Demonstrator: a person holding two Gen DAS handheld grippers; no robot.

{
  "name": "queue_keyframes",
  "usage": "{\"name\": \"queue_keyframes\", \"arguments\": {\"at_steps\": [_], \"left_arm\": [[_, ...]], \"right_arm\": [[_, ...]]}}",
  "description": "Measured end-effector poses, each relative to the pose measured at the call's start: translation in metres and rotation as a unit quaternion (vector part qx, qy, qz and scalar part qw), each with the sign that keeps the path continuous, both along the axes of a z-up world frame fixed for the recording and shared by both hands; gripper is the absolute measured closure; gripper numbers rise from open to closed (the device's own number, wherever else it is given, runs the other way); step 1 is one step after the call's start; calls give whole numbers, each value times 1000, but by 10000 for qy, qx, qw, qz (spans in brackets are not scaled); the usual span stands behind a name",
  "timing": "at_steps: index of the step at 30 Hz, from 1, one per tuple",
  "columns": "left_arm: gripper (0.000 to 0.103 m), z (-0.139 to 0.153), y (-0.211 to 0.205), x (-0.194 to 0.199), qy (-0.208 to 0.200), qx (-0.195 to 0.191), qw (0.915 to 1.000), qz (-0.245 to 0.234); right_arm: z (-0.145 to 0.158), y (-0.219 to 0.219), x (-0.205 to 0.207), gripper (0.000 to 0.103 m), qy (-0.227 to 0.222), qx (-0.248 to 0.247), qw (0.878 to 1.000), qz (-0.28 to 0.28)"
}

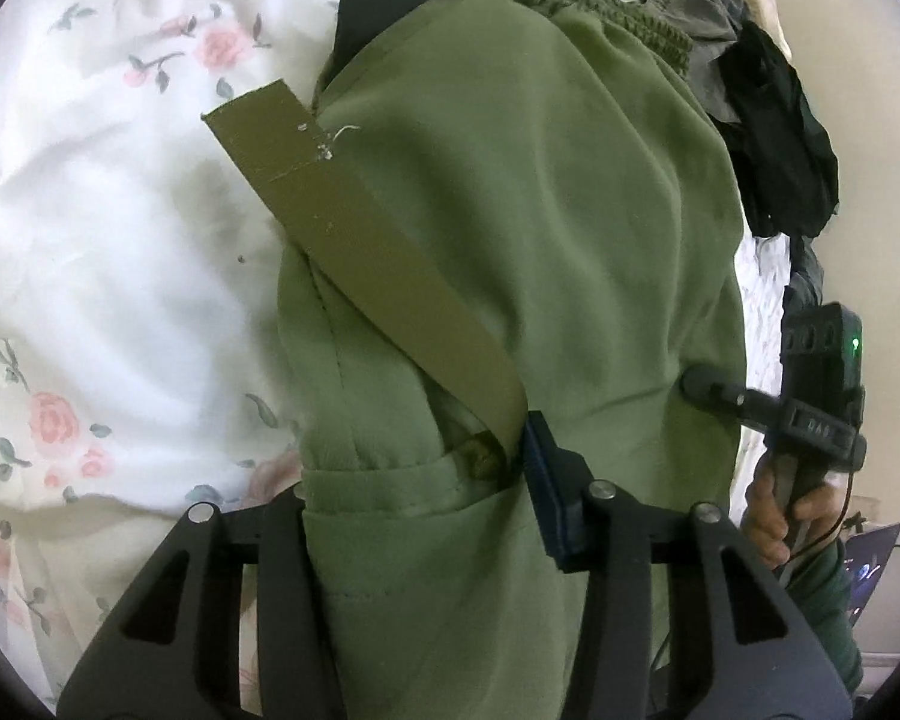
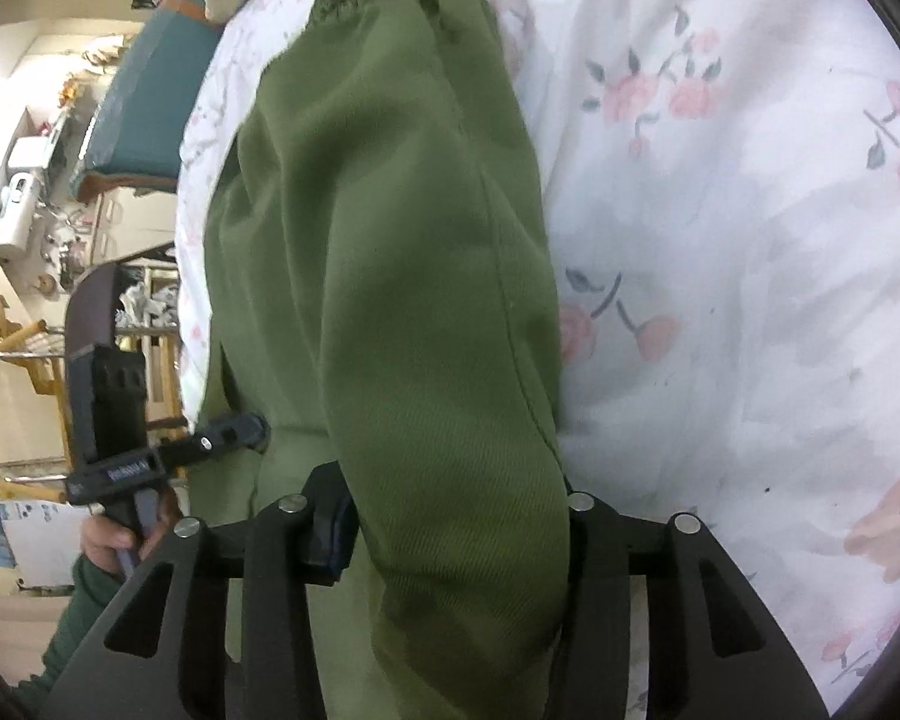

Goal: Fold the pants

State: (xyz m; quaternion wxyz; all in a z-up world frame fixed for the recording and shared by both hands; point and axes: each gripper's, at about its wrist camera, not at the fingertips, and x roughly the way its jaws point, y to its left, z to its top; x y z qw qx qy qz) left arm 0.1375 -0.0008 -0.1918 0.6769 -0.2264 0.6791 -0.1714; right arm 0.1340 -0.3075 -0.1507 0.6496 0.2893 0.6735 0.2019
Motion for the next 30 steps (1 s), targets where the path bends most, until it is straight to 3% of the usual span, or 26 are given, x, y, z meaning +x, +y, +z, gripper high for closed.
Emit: {"name": "queue_keyframes", "arguments": {"at_steps": [3, 6, 7, 9, 10, 11, 15, 18, 20, 24, 28, 29, 30], "left_arm": [[62, 2, -4, 2, -73, -8, 10000, 8], [65, 0, -15, 3, -360, 147, 9987, -344], [75, 1, -18, 3, -465, 201, 9979, -415], [88, 4, -18, 4, -499, 275, 9977, -363], [93, 5, -13, 4, -476, 245, 9982, -267], [94, 8, -10, 4, -464, 212, 9985, -218], [95, 42, 3, 0, -718, -151, 9973, 17], [96, 86, 16, -2, -1151, -623, 9913, 132], [96, 125, 22, -2, -1546, -896, 9839, 90], [96, 182, 32, 13, -2235, -914, 9704, -50], [96, 227, 36, 60, -3197, -524, 9461, 23], [96, 238, 38, 76, -3476, -369, 9369, 29], [96, 250, 40, 93, -3871, -133, 9219, -52]], "right_arm": [[-6, -2, 3, 52, 66, 57, 10000, -36], [-12, 6, 5, 52, 56, -134, 9997, 187], [-12, 11, 5, 50, 19, -240, 9993, 280], [-6, 18, 4, 61, -152, -362, 9983, 435], [-3, 21, 3, 82, -219, -307, 9979, 517], [1, 20, 1, 89, -296, -229, 9977, 560], [34, 18, -3, 93, -748, -34, 9959, 506], [75, 14, -9, 94, -1236, 131, 9914, 415], [108, 8, -10, 94, -1569, 260, 9867, 333], [162, 8, 2, 95, -2052, 298, 9775, 394], [215, 33, 52, 95, -2504, -104, 9662, 600], [226, 39, 67, 95, -2643, -264, 9617, 673], [239, 46, 88, 95, -2841, -457, 9550, 719]]}}
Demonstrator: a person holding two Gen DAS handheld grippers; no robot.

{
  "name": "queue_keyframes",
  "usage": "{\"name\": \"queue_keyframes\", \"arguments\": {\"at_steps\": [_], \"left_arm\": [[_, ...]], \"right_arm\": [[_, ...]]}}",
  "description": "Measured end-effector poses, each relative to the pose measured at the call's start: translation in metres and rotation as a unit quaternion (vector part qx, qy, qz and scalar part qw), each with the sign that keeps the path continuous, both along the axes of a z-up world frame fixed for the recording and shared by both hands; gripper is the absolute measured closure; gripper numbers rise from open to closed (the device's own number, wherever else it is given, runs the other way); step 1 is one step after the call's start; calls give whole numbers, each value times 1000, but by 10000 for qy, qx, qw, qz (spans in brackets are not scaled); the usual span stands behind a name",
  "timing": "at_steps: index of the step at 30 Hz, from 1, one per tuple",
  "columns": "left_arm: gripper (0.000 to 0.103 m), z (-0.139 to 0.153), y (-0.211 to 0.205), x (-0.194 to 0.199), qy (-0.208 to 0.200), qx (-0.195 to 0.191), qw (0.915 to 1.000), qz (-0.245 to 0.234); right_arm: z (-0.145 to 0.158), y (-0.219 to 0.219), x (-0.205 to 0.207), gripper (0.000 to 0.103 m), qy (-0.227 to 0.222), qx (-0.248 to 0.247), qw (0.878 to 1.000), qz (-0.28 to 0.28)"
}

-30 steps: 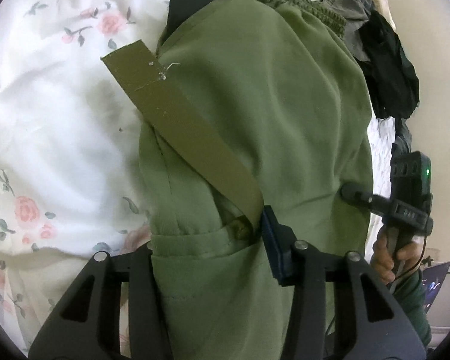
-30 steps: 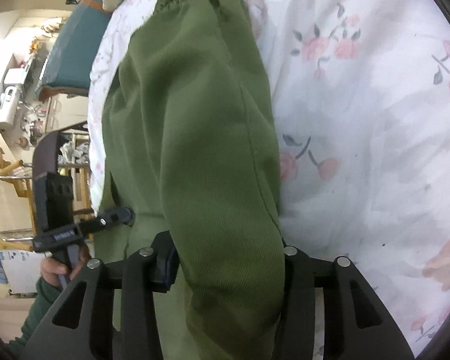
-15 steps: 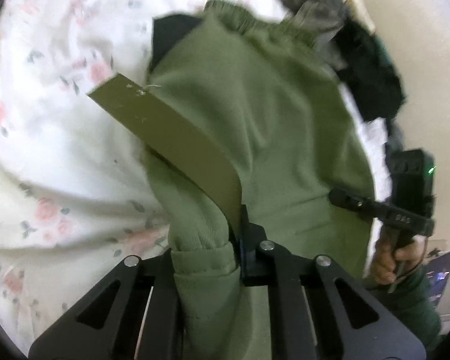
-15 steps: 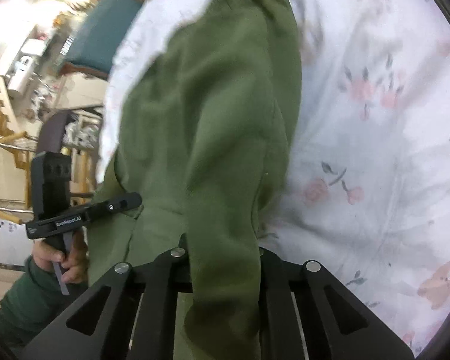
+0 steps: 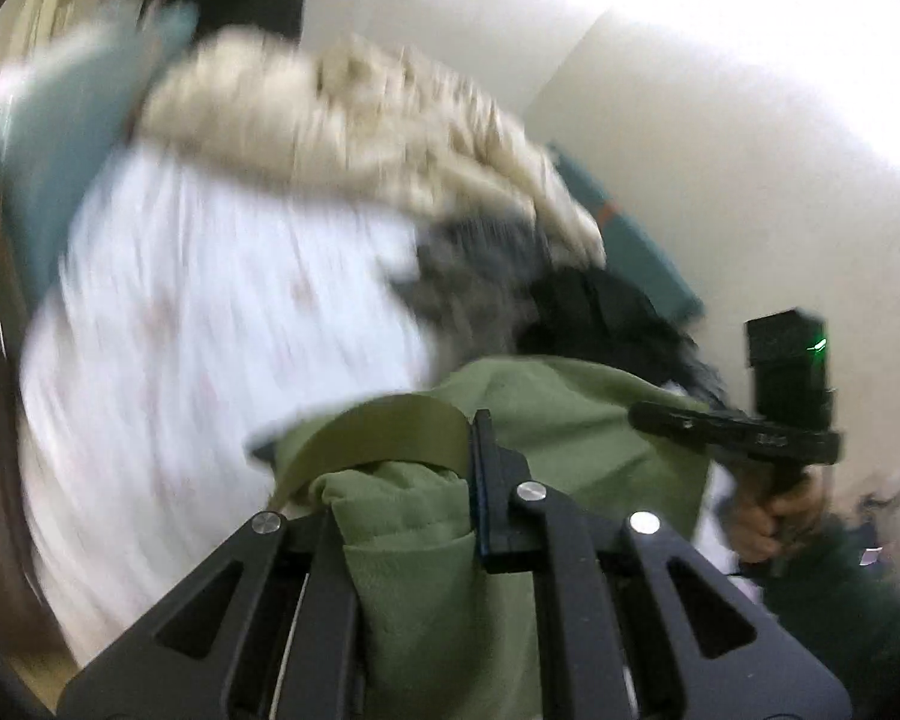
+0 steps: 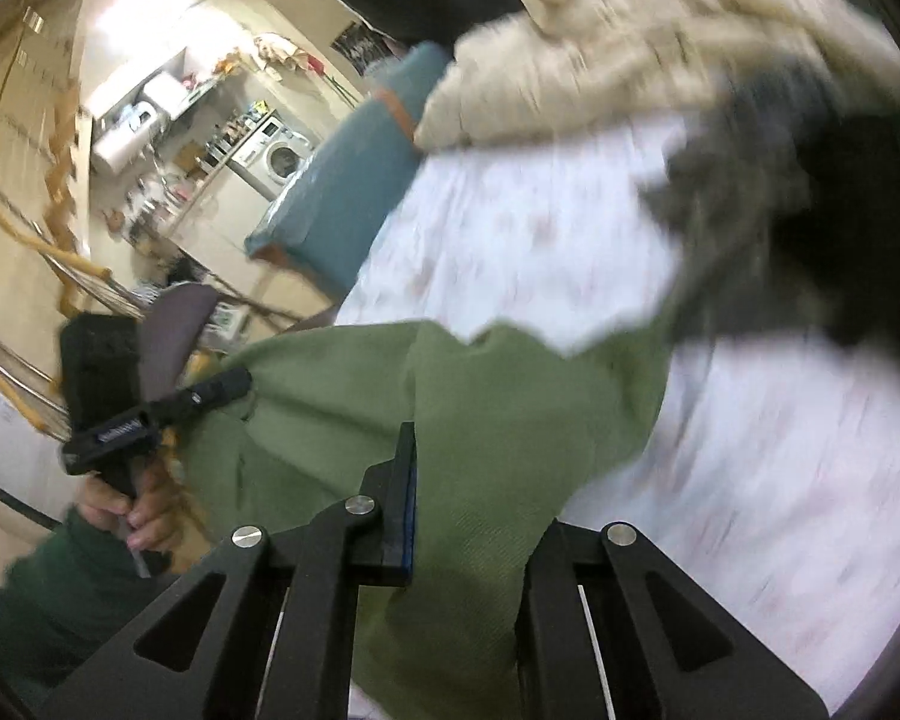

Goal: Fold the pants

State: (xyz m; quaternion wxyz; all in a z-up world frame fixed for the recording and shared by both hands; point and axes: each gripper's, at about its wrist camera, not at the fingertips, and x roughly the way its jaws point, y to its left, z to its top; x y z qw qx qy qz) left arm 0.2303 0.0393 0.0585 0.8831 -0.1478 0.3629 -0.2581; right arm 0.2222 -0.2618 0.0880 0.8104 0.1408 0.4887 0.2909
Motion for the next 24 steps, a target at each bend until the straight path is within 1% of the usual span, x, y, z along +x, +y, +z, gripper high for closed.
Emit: {"name": "queue_keyframes", "arguments": {"at_steps": [1, 3, 4, 5, 6, 7, 8, 9, 10, 11, 12, 13, 14, 15, 16, 18, 19, 21, 22, 23, 24], "left_arm": [[96, 9, 2, 12, -328, 173, 9993, 33], [95, 24, -1, 33, -841, 410, 9956, 93], [95, 29, -3, 41, -1140, 532, 9920, 101], [95, 31, -4, 44, -1428, 695, 9873, 108], [95, 28, -2, 44, -1638, 857, 9827, 93], [95, 19, -4, 45, -1828, 1034, 9777, 31], [95, 8, -7, 40, -1970, 1231, 9726, -62], [95, -6, -9, 36, -2029, 1401, 9690, -138], [95, -30, -9, 28, -1968, 1442, 9694, -265], [96, -49, -8, 19, -1855, 1461, 9710, -371], [96, -70, -8, 9, -1660, 1481, 9738, -473], [96, -94, -9, -9, -1408, 1494, 9763, -693], [96, -109, -11, -24, -1241, 1537, 9763, -879], [96, -123, -13, -48, -1048, 1522, 9756, -1183], [96, -127, -13, -64, -955, 1490, 9747, -1367], [95, -132, -10, -101, -626, 1300, 9731, -1799], [95, -134, -8, -119, -405, 1287, 9704, -2005], [95, -139, -6, -142, -93, 1333, 9657, -2229], [94, -143, -5, -154, 183, 1302, 9637, -2322], [92, -148, -5, -167, 474, 1313, 9609, -2390], [91, -156, -9, -180, 734, 1422, 9552, -2492]], "right_arm": [[8, 8, 13, 95, -175, -91, 9998, -31], [30, 20, 42, 95, -768, -258, 9965, -182], [38, 27, 53, 95, -1102, -370, 9929, -248], [43, 30, 58, 95, -1328, -447, 9897, -287], [46, 33, 64, 95, -1581, -486, 9857, -321], [45, 34, 66, 95, -1735, -511, 9830, -313], [37, 38, 67, 95, -1914, -639, 9790, -295], [25, 40, 66, 95, -1992, -732, 9769, -254], [12, 42, 62, 95, -2027, -788, 9759, -186], [-9, 44, 52, 95, -2053, -858, 9749, -92], [-27, 44, 40, 95, -2043, -849, 9752, -18], [-39, 43, 30, 95, -1976, -794, 9770, 37], [-61, 40, 11, 95, -1762, -668, 9820, 91], [-73, 40, -2, 96, -1614, -585, 9850, 140], [-86, 39, -22, 96, -1422, -518, 9882, 231], [-104, 35, -75, 96, -1017, -454, 9929, 420], [-108, 33, -94, 96, -841, -465, 9943, 471], [-114, 24, -133, 96, -338, -420, 9976, 433], [-117, 18, -148, 96, -59, -320, 9990, 319], [-123, 14, -165, 96, 378, -197, 9988, 242], [-126, 12, -174, 96, 627, -158, 9977, 217]]}}
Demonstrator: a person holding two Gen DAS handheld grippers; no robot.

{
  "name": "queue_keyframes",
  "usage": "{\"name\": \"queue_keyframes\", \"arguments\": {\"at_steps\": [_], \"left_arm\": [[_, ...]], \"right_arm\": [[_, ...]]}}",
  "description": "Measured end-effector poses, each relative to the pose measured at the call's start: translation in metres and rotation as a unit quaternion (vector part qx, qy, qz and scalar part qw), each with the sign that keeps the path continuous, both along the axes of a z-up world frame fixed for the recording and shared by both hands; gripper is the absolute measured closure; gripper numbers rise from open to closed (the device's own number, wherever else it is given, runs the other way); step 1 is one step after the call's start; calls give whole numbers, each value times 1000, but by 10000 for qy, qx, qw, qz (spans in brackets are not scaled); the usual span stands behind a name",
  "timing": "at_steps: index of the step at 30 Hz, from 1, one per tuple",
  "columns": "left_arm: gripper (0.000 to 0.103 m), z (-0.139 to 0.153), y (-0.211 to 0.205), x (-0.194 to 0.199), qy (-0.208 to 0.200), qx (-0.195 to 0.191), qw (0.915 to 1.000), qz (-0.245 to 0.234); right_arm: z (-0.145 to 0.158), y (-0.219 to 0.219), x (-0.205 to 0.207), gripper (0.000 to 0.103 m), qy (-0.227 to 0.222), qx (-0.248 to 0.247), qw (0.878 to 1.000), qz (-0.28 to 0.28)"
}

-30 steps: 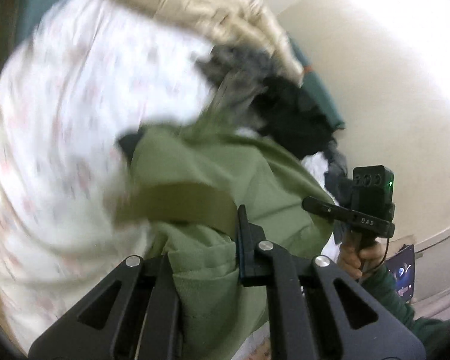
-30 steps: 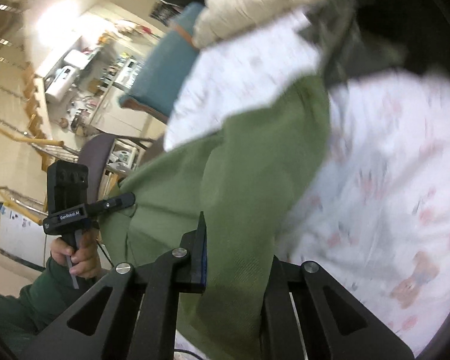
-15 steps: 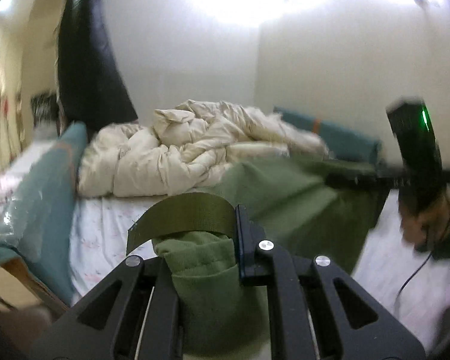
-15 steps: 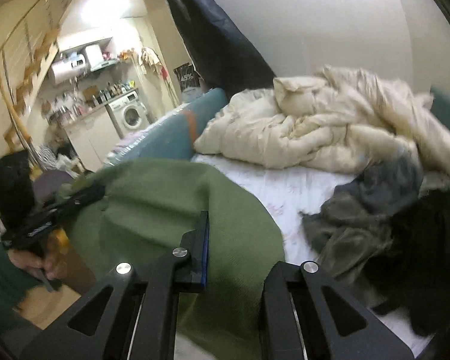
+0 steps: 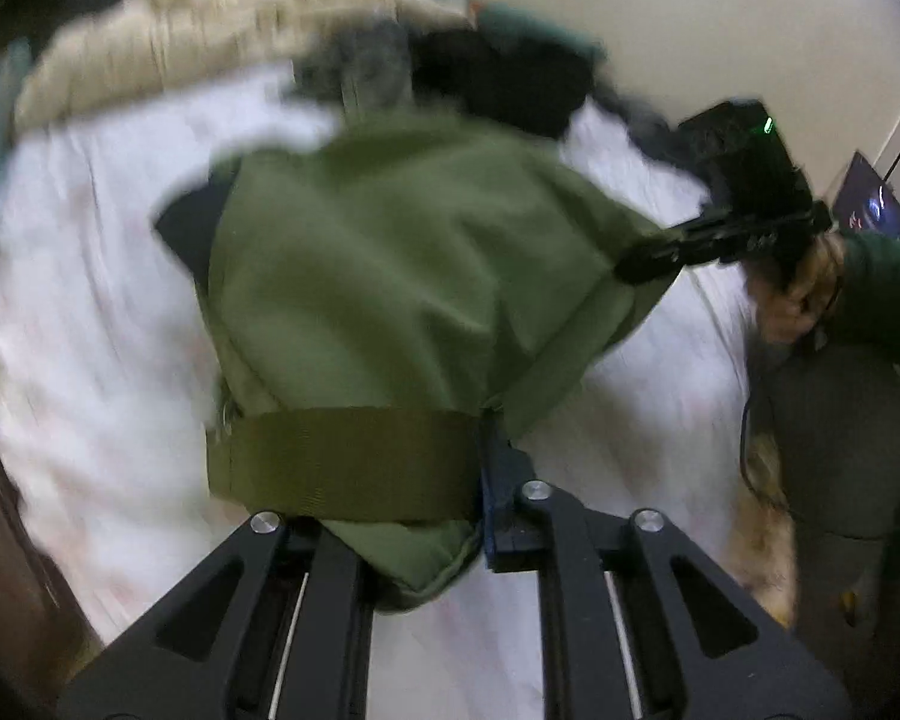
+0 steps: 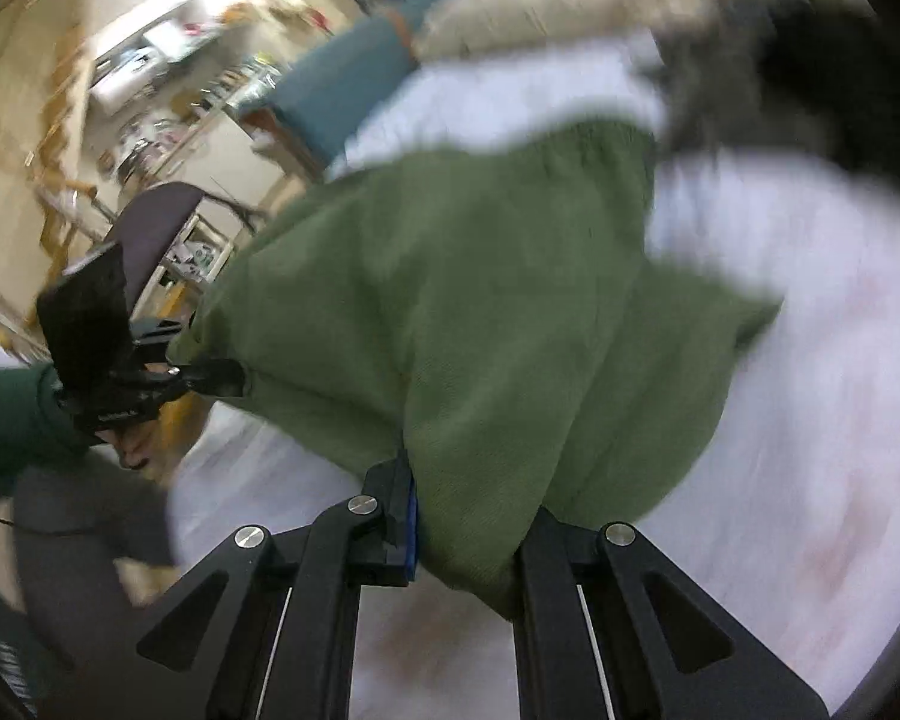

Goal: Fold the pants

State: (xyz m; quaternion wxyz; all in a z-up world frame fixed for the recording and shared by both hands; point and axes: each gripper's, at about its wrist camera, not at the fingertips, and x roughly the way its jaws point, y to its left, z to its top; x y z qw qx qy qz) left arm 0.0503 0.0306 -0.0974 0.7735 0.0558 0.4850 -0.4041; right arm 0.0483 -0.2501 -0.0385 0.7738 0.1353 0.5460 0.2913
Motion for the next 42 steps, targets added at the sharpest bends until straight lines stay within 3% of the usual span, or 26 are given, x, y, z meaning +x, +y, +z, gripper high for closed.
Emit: {"name": "queue_keyframes", "arguments": {"at_steps": [2, 5, 9, 11, 13, 15, 16, 17, 20, 22, 25, 27, 28, 29, 30, 31, 34, 36, 40, 42], "left_arm": [[84, -20, -10, -25, 600, 478, 9961, -433], [79, -34, -15, -47, 904, 1077, 9886, -537], [68, -8, -6, -47, 1565, 696, 9852, -8], [59, 15, -3, -45, 1764, 358, 9834, 207], [58, 31, -6, -48, 1791, 272, 9832, 243], [40, 34, -12, -57, 1846, 532, 9812, 187], [10, 29, -15, -64, 1896, 982, 9767, 227], [1, 22, -16, -69, 1986, 1304, 9711, 232], [2, -2, -12, -81, 2398, 1629, 9570, 106], [3, -3, -7, -78, 2368, 1707, 9557, 368], [3, 28, 2, -65, 2022, 1076, 9680, 1024], [3, 47, 4, -55, 1828, 533, 9709, 1449], [3, 53, 4, -50, 1702, 283, 9699, 1717], [3, 54, 5, -50, 1632, 79, 9682, 1897], [3, 54, 3, -50, 1558, -94, 9651, 2105], [3, 52, 3, -50, 1510, -293, 9576, 2438], [3, 41, 3, -43, 1744, -710, 9330, 3067], [3, 32, 1, -46, 1838, -792, 9246, 3241], [7, 26, -11, -59, 1803, -453, 9315, 3128], [16, 18, -18, -66, 1730, -273, 9349, 3085]], "right_arm": [[-12, 2, -24, 90, 671, -141, 9976, -71], [-24, 3, -51, 83, 1257, -283, 9917, -44], [-16, -3, -66, 77, 1794, -253, 9834, -114], [3, -8, -64, 68, 1762, -254, 9839, -143], [20, -14, -67, 64, 1656, -214, 9859, -104], [28, -21, -72, 63, 1712, -129, 9851, -81], [28, -27, -75, 60, 1833, -59, 9830, -120], [23, -34, -80, 57, 2021, -128, 9789, -267], [1, -48, -91, 56, 2602, -508, 9624, -584], [-11, -53, -100, 56, 2985, -579, 9502, -686], [3, -54, -105, 55, 2925, -496, 9522, -725], [22, -62, -103, 52, 2569, -285, 9619, -885], [26, -66, -106, 35, 2404, -229, 9651, -1015], [39, -76, -105, 7, 2035, -238, 9699, -1314], [47, -82, -106, 0, 1757, -255, 9725, -1506], [56, -92, -109, 0, 1417, -417, 9732, -1764], [62, -112, -121, 0, 1249, -781, 9654, -2154], [77, -112, -116, 0, 899, -855, 9685, -2159], [73, -113, -101, 1, 809, -787, 9713, -2096], [54, -102, -87, 17, 1019, -693, 9714, -2032]]}}
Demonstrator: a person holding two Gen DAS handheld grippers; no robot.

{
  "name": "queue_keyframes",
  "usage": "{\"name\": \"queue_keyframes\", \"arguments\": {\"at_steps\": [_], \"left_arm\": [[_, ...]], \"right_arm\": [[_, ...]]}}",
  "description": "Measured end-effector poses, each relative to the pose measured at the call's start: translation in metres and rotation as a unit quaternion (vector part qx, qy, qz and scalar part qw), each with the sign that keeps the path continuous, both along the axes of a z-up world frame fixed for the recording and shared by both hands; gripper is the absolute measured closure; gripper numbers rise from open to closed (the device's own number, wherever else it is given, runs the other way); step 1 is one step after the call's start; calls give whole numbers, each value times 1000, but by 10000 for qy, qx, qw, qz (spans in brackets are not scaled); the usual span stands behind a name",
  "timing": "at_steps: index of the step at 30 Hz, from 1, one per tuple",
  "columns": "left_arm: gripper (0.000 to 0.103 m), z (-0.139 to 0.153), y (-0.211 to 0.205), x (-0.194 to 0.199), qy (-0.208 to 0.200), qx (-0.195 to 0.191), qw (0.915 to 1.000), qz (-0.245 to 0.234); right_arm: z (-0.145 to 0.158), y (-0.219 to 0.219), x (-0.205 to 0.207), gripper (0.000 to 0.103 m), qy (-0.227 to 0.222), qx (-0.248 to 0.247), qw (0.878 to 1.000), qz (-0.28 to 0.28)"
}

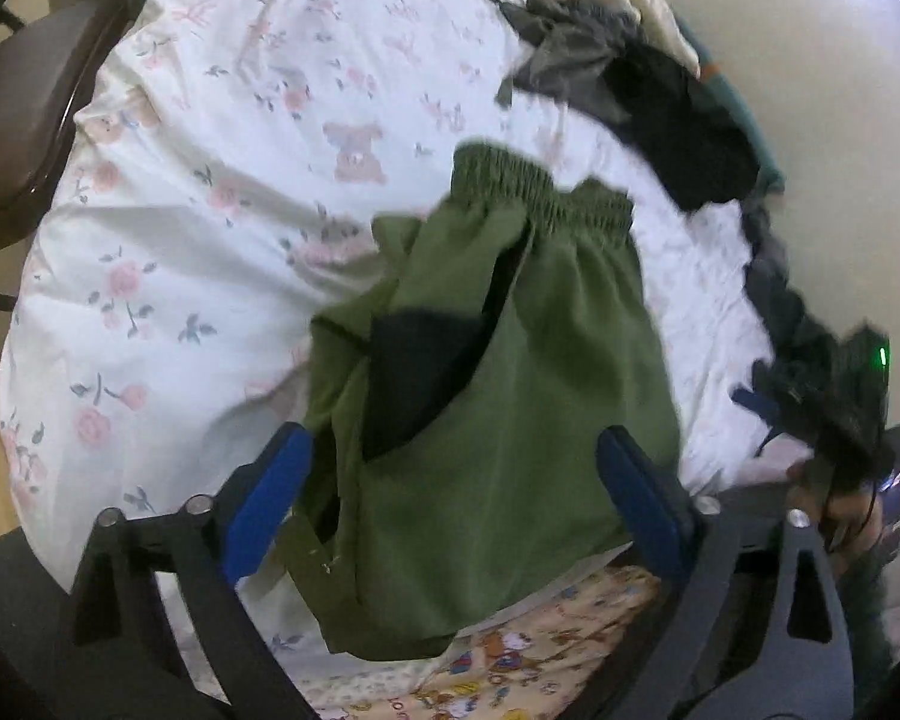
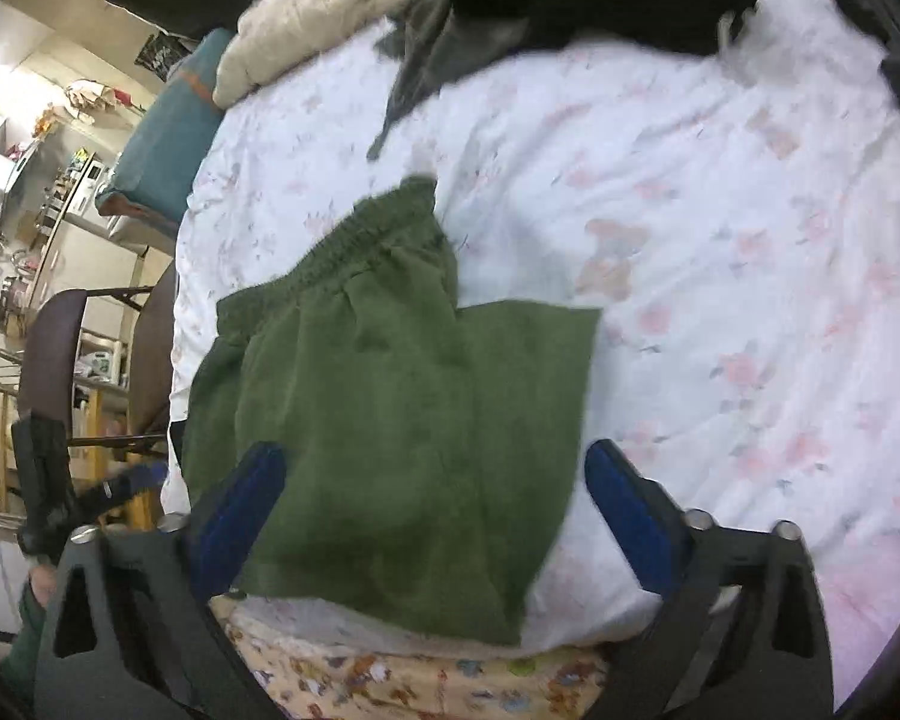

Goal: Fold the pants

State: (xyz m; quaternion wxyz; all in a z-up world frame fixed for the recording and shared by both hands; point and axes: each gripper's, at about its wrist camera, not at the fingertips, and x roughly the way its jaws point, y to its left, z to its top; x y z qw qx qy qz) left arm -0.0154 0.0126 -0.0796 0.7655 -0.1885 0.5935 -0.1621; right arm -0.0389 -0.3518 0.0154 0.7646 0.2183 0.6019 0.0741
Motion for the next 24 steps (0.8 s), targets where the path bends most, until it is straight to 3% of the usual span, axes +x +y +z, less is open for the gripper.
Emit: {"name": "queue_keyframes", "arguments": {"at_steps": [2, 5, 6, 7, 8, 10, 13, 15, 18, 21, 23, 24], "left_arm": [[45, -14, -5, 0, -80, 197, 9998, 16], [70, -33, -6, 9, 180, 17, 9998, 50], [82, -37, -7, 11, 312, -15, 9995, -4], [99, -38, -8, 12, 395, 11, 9992, -79], [99, -34, -9, 12, 371, 93, 9991, -166], [100, -15, -5, 8, -8, 100, 9998, -150], [99, 8, 12, 6, -421, -268, 9987, 83], [99, 2, 8, 8, -360, -158, 9992, -4], [95, -27, -19, 10, 136, 457, 9980, -422], [86, -42, -26, 8, 454, 763, 9948, -491], [58, -31, -22, 5, 243, 804, 9958, -355], [51, -19, -17, 2, -1, 804, 9965, -217]], "right_arm": [[-27, 10, 7, 38, 264, 127, 9995, 84], [-63, 15, 16, 48, 512, 335, 9981, 36], [-68, 18, 19, 52, 484, 405, 9979, 121], [-73, 22, 20, 76, 472, 474, 9975, 239], [-77, 25, 19, 101, 542, 487, 9969, 306], [-67, 29, 14, 102, 389, 396, 9976, 408], [-25, 18, -3, 102, -360, 390, 9981, 309], [-17, 7, -15, 102, -462, 377, 9982, 32], [-50, 26, -17, 101, 378, -465, 9979, 242], [-86, 38, -17, 93, 1330, -613, 9883, 437], [-81, 34, -21, 81, 1342, -654, 9884, 289], [-74, 29, -22, 76, 1250, -657, 9898, 174]]}}
